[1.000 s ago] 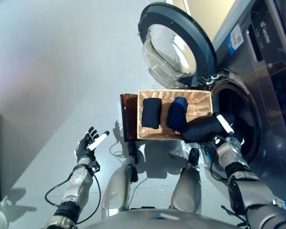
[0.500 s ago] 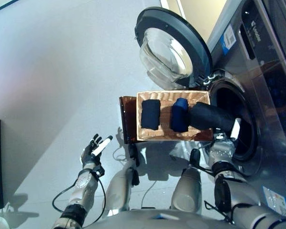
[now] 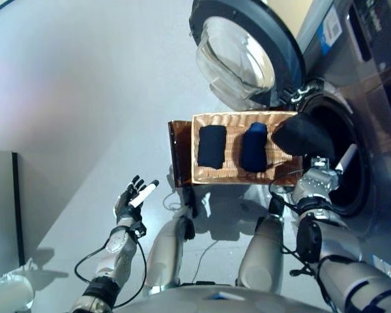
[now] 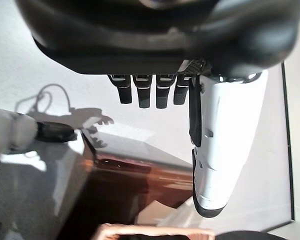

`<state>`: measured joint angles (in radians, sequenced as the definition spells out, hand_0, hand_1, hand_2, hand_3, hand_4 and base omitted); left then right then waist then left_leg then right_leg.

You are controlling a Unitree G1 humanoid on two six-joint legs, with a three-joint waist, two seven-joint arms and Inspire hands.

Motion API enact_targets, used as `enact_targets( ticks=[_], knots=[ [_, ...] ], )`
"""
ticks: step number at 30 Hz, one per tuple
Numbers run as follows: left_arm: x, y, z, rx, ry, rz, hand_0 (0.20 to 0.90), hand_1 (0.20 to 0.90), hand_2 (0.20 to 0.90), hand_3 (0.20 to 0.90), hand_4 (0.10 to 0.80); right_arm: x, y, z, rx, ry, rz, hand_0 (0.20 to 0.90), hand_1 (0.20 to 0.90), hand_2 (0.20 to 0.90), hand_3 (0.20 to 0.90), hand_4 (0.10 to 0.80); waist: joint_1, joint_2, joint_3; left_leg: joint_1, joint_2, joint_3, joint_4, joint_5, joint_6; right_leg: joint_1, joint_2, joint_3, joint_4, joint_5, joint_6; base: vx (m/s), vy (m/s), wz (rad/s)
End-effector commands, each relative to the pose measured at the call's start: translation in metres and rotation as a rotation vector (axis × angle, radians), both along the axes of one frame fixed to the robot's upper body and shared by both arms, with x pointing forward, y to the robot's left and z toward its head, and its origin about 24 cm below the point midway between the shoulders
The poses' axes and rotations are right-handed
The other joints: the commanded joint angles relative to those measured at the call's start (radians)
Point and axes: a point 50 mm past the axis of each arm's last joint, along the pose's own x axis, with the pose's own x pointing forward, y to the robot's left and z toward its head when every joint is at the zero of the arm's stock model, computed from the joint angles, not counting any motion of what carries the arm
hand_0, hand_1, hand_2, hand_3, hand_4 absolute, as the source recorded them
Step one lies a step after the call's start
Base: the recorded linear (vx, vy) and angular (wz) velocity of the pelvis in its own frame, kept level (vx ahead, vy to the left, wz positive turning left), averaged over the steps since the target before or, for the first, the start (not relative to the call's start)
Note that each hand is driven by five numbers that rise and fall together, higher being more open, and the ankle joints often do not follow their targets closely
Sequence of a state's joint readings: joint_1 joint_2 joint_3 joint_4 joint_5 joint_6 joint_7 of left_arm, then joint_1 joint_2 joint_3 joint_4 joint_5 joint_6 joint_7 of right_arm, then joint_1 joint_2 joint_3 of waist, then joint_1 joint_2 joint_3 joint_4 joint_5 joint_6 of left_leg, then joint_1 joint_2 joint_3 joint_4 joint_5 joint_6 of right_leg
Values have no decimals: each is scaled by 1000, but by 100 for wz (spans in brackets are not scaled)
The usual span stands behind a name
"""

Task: Pick up the clothes and place them into the washing machine

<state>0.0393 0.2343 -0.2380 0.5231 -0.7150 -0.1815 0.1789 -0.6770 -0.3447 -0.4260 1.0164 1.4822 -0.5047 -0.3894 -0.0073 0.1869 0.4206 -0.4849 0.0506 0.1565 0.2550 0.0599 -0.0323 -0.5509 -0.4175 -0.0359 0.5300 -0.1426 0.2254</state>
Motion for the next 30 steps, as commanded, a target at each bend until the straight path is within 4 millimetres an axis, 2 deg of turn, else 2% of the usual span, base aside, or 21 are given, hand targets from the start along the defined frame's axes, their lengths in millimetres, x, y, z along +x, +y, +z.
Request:
enact_targets(
  ticks=[1,5,8,15,17,22,30],
  knots=[
    [1,24,18,80,-94,31,900,900,900,900,800,-6,-44,54,-152,-93,-163,200,200,200,200,300,13,-3,-24,-8,54,-33,253,-212,-88,-40,3,42,18,100,-44,-2,61,7],
    [0,26,19,97,-92,25,900,900,900,900,800,-3,-51,76,-182,-118,-191,200,200,200,200,300,22,11,-28,-26,41,-26,272,-227,-76,-74,-2,60,37,92,-46,10,56,-1],
    [1,27,21,106,-104,27,900,900,900,900,800,-4,-56,85,-204,-108,-202,200,200,200,200,300,25,17,-28,-27,33,-20,260,-225,-72,-80,-5,66,31,96,-44,26,60,-6],
    [3,29,25,115,-123,38,900,900,900,900,800,-15,-85,117,-228,-94,-290,200,200,200,200,300,37,35,-45,-22,10,-9,209,-213,-59,-92,-10,69,1,115,-33,32,46,0],
    [2,28,25,115,-126,31,900,900,900,900,800,-26,-98,130,-220,-107,-361,200,200,200,200,300,38,38,-53,-23,6,-13,195,-206,-57,-95,-13,73,-2,118,-30,0,0,0],
    [1,27,22,120,-102,26,900,900,900,900,800,-43,-114,136,-183,-103,-447,200,200,200,200,300,33,43,-62,-23,3,-13,190,-202,-59,-90,-15,74,-1,114,-30,12,6,3],
    [-2,34,22,123,-100,54,900,900,900,900,800,-73,-136,120,-150,9,-529,200,200,200,200,300,21,50,-79,-10,4,-11,184,-207,-63,-81,-13,76,-5,112,-32,9,5,2]
  ],
)
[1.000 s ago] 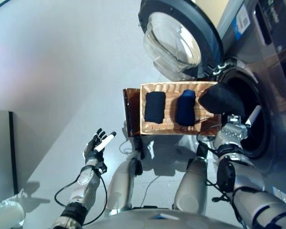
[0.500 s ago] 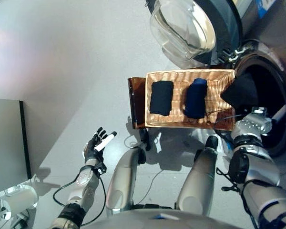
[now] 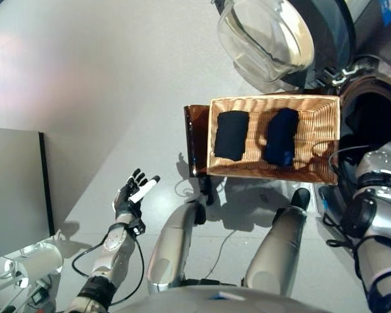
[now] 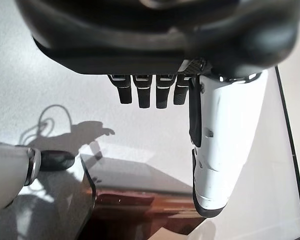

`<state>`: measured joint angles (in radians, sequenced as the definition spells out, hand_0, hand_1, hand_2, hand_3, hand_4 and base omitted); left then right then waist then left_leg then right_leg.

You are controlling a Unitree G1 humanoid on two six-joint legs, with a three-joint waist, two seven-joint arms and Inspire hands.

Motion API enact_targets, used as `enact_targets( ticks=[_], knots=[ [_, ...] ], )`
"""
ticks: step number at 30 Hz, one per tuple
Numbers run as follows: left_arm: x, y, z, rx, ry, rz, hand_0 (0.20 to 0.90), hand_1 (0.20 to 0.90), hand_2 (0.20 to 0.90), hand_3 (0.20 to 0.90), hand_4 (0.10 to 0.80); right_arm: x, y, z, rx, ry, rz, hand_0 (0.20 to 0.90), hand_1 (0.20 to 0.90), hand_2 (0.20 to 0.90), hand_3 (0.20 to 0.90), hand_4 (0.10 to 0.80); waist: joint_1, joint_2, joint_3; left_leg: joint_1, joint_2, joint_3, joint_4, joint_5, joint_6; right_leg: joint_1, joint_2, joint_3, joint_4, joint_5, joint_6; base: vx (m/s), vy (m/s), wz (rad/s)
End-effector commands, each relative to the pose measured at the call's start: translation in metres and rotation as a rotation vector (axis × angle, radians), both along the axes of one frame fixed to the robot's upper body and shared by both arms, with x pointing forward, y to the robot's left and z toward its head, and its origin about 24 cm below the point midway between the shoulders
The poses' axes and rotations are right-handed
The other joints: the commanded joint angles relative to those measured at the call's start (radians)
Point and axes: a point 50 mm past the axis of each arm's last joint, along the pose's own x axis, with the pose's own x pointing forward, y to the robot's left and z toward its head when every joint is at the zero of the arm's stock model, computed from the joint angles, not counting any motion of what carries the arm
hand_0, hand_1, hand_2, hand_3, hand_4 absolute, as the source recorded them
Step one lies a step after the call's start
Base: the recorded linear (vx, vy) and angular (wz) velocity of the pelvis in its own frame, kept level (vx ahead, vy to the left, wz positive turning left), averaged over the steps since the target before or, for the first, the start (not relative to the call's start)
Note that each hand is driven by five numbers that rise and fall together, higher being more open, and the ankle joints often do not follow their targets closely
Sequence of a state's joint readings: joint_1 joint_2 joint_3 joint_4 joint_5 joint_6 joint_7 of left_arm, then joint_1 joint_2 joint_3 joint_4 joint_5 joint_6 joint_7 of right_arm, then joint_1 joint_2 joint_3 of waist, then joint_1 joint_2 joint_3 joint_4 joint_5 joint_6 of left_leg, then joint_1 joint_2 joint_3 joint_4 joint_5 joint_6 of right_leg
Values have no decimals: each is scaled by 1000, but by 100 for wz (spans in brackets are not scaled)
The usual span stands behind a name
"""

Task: Pick up the clothes and place them into the washing machine

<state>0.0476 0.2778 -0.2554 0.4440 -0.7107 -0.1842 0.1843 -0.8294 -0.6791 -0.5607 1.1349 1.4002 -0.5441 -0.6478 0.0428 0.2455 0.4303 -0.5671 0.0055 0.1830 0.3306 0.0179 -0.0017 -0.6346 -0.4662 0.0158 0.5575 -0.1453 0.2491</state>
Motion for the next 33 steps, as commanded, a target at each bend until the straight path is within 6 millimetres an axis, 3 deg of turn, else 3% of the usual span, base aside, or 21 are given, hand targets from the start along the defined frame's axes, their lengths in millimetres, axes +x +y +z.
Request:
enact_targets(
  ticks=[1,4,5,6,7,14,17,21,28,31,33],
  knots=[
    [-8,31,7,90,-39,89,900,900,900,900,800,-45,-44,33,-178,48,-179,200,200,200,200,300,-30,-9,-89,70,51,-37,111,-166,-95,3,35,24,-34,115,-55,0,0,0],
    [-9,34,6,102,-31,91,900,900,900,900,800,-45,-44,34,-181,48,-176,200,200,200,200,300,-29,-8,-89,68,51,-35,112,-167,-93,-3,37,25,-36,120,-55,0,0,0],
    [-9,34,6,101,-32,92,900,900,900,900,800,-45,-44,34,-182,47,-175,241,241,241,241,329,-29,-8,-89,68,51,-34,113,-167,-93,-4,38,26,-36,121,-55,0,0,0],
    [-9,35,6,104,-27,98,900,900,900,900,800,-42,-42,35,-187,40,-169,370,370,370,370,422,-30,-8,-89,67,51,-32,113,-168,-92,-5,39,29,-38,124,-54,0,0,0],
    [-9,35,6,103,-31,97,900,900,900,900,800,-39,-40,36,-197,25,-161,900,900,900,900,800,-30,-9,-88,68,51,-30,113,-168,-90,-6,40,32,-38,126,-54,0,0,0],
    [-9,35,4,95,-23,101,900,900,900,900,800,-29,-32,36,-198,-43,-149,900,900,900,900,800,-30,-11,-94,76,51,-27,109,-168,-91,5,40,30,-46,126,-54,0,0,0],
    [-10,35,4,91,-18,106,900,900,900,900,800,-21,-23,29,-181,-62,-129,900,900,900,900,800,-31,-14,-94,79,51,-28,105,-165,-92,12,42,27,-49,129,-55,0,0,0],
    [-9,32,1,82,-5,106,900,900,900,900,800,-2,1,5,-144,-81,-39,900,900,900,900,800,-29,-21,-95,94,51,-27,95,-163,-91,27,47,25,-62,134,-55,3,-1,-1],
    [-9,33,-1,64,-3,116,900,900,900,900,800,8,18,-11,-133,-103,14,900,900,900,900,800,-28,-23,-98,118,50,-31,70,-151,-93,66,50,15,-95,146,-52,5,-7,-7],
    [-9,34,0,65,-8,117,900,900,900,900,800,9,23,-17,-147,-84,40,900,900,900,900,800,-28,-25,-99,127,52,-36,57,-142,-94,81,52,8,-107,149,-53,-5,-20,-3],
    [-10,39,1,90,-11,115,900,900,900,900,800,11,23,-24,-237,80,171,900,900,900,900,800,-23,-36,-99,140,54,-41,38,-131,-98,99,58,-2,-129,160,-54,-18,-64,0]
  ],
)
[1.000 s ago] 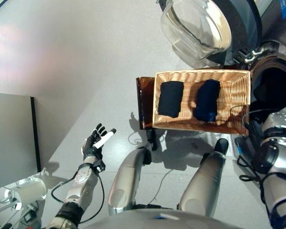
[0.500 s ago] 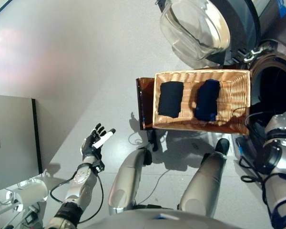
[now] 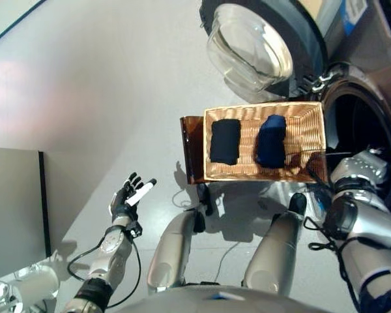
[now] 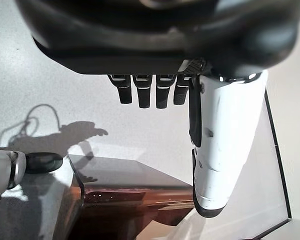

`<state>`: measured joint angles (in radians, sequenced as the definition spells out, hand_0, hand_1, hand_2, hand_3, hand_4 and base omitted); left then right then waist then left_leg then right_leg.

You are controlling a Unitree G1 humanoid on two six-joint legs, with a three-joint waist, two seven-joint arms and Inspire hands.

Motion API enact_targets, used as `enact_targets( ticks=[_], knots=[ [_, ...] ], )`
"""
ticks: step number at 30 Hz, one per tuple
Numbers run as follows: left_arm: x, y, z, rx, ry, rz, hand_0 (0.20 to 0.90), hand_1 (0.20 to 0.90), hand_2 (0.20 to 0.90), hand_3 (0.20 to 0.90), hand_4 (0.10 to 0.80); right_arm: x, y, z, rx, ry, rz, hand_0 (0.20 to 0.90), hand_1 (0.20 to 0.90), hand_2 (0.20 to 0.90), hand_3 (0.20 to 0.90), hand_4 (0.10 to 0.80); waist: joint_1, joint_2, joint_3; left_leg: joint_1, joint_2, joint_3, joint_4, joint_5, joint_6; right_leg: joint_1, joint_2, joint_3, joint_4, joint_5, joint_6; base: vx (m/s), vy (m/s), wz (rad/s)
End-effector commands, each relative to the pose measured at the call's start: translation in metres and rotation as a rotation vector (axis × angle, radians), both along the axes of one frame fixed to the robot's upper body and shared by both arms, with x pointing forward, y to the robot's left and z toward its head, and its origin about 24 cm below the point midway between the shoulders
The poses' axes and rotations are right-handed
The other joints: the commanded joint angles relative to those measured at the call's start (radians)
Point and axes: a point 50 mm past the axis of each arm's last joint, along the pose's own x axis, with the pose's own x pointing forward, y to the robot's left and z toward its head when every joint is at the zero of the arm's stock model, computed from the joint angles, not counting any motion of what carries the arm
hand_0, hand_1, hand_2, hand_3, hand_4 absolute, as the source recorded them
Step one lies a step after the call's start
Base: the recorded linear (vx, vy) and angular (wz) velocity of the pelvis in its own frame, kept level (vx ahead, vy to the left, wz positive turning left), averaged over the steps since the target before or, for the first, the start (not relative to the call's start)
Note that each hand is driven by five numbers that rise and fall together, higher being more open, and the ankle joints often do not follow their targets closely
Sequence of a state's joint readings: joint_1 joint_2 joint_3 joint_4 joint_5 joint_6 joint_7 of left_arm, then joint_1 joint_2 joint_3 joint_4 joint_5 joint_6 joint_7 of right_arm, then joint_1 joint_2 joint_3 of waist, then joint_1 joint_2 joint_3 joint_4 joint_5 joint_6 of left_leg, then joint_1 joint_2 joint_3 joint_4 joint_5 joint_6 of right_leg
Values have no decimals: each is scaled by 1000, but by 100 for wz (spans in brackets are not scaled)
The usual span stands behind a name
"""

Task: Pick up the clothes and place them into the washing machine

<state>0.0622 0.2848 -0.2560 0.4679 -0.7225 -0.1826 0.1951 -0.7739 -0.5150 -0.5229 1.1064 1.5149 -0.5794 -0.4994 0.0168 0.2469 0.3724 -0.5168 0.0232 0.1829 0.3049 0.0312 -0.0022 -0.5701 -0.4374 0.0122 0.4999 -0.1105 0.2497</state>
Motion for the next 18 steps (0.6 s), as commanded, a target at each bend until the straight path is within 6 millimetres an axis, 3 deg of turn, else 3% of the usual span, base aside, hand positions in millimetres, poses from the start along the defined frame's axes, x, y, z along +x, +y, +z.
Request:
enact_targets(
  ticks=[1,6,8,10,18],
  knots=[
    [-2,35,9,97,-57,84,900,900,900,900,800,-5,-17,19,-318,163,122,900,900,900,900,800,4,-43,-40,96,38,-40,53,-136,-99,41,30,-4,-84,132,-53,-7,-53,-2],
    [-2,41,12,106,-73,85,900,900,900,900,800,2,-4,2,-457,309,332,900,900,900,900,800,8,-71,-42,135,46,-47,-25,-96,-107,92,46,-31,-172,166,-50,0,-61,-6],
    [-2,42,13,108,-82,82,900,900,900,900,800,2,0,-7,-550,447,442,900,900,900,900,800,9,-84,-43,152,52,-49,-52,-75,-113,114,49,-46,-202,182,-51,0,-93,-6],
    [0,41,14,112,-88,77,900,900,900,900,800,4,13,-18,-627,524,551,900,900,900,900,800,10,-107,-43,170,64,-52,-72,-62,-118,141,58,-61,-230,195,-53,12,-110,0],
    [-2,39,12,118,-83,70,900,900,900,900,800,0,38,-54,-753,741,799,900,900,900,900,800,11,-149,-54,218,89,-60,-123,-29,-132,202,69,-94,-292,224,-51,37,-58,-1]
  ],
)
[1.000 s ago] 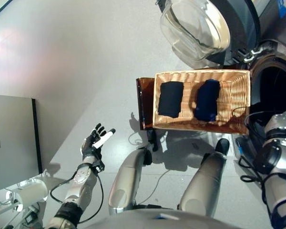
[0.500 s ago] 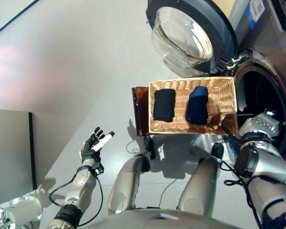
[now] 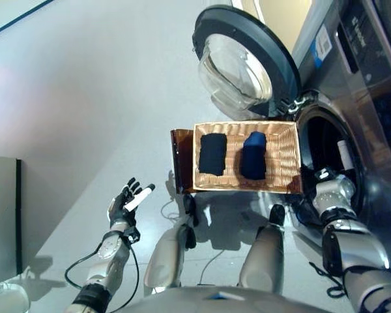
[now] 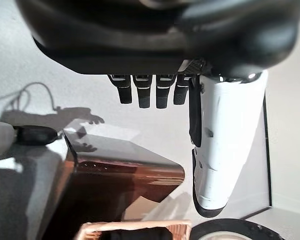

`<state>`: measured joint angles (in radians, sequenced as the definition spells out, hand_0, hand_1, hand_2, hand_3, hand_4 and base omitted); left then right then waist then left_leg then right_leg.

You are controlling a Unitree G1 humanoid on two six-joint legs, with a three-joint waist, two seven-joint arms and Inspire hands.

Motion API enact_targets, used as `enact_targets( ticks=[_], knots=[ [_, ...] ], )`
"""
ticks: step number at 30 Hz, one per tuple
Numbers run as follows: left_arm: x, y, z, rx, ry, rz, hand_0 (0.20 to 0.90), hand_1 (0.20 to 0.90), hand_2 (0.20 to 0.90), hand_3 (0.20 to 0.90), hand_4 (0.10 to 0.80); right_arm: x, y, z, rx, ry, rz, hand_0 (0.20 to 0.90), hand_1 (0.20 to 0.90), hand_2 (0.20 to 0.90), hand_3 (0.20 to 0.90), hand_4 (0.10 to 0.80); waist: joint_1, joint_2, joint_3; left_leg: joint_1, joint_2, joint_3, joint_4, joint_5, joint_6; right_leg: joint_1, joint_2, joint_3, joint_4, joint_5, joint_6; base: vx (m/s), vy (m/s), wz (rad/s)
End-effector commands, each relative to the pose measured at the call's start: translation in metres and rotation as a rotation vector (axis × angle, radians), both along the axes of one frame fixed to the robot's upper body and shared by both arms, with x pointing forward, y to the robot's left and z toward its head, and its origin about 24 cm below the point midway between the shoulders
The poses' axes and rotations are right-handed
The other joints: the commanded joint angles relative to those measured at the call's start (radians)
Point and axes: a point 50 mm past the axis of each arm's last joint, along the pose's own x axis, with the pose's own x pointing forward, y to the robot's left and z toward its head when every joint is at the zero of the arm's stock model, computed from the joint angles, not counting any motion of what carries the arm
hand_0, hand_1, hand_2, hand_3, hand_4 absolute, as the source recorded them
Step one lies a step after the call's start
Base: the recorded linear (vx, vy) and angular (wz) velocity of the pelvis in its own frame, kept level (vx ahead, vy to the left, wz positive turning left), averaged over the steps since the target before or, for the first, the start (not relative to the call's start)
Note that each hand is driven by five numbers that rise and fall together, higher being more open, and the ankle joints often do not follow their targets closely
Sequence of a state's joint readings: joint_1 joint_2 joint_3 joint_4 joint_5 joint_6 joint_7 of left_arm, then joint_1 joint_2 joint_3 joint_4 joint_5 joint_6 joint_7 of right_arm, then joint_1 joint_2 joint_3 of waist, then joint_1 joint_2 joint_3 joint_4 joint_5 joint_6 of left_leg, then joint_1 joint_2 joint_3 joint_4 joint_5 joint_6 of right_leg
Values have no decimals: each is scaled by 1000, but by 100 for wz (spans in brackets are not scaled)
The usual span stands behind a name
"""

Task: Pick up the clothes and place them into the washing machine

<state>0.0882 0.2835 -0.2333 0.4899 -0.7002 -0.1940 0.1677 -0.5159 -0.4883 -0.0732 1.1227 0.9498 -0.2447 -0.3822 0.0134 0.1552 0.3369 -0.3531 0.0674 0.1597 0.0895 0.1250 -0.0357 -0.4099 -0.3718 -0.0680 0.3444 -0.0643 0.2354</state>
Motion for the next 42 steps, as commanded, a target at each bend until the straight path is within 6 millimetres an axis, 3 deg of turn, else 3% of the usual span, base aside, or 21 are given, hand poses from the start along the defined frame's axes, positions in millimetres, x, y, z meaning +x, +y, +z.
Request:
enact_targets(
  ticks=[1,4,10,17,27,33,36,42],
  knots=[
    [7,33,17,109,-96,64,900,900,900,900,800,11,9,9,-156,38,142,900,900,900,900,800,20,-66,-17,71,53,-36,91,-128,-101,60,6,-21,-143,172,-36,31,-54,-2],
    [8,34,18,118,-104,62,900,900,900,900,800,13,17,3,-226,116,216,900,900,900,900,800,22,-74,-19,78,55,-37,83,-118,-101,66,3,-25,-149,184,-35,15,-25,-4],
    [11,33,20,145,-122,65,900,900,900,900,800,27,55,-1,-521,284,504,900,900,900,900,800,27,-81,-14,91,55,-35,86,-116,-102,77,0,-26,-154,189,-34,6,-3,0],
    [13,36,21,160,-124,87,900,900,900,900,800,28,86,-14,-552,301,635,900,900,900,900,800,30,-82,-17,94,53,-38,75,-108,-102,82,-1,-34,-163,194,-34,0,0,0],
    [16,30,25,161,-138,56,900,900,900,900,800,39,97,-16,-520,400,589,900,900,900,900,800,54,-72,1,56,43,-52,120,-124,-93,71,-9,-43,-144,190,-36,0,0,0],
    [17,32,28,185,-141,35,900,900,900,900,800,54,100,-3,-605,503,568,900,900,900,900,800,83,-57,22,37,38,-58,152,-140,-91,72,-15,-49,-128,182,-34,-4,11,1],
    [19,34,32,203,-154,39,900,900,900,900,800,67,115,11,-708,505,595,900,900,900,900,800,95,-60,26,29,37,-58,150,-132,-90,72,-18,-58,-136,190,-35,3,12,8],
    [23,36,35,225,-167,63,900,900,900,900,800,72,126,16,-801,510,617,900,900,900,900,800,100,-68,31,21,36,-61,144,-128,-90,68,-17,-62,-137,193,-35,2,4,9]
  ],
)
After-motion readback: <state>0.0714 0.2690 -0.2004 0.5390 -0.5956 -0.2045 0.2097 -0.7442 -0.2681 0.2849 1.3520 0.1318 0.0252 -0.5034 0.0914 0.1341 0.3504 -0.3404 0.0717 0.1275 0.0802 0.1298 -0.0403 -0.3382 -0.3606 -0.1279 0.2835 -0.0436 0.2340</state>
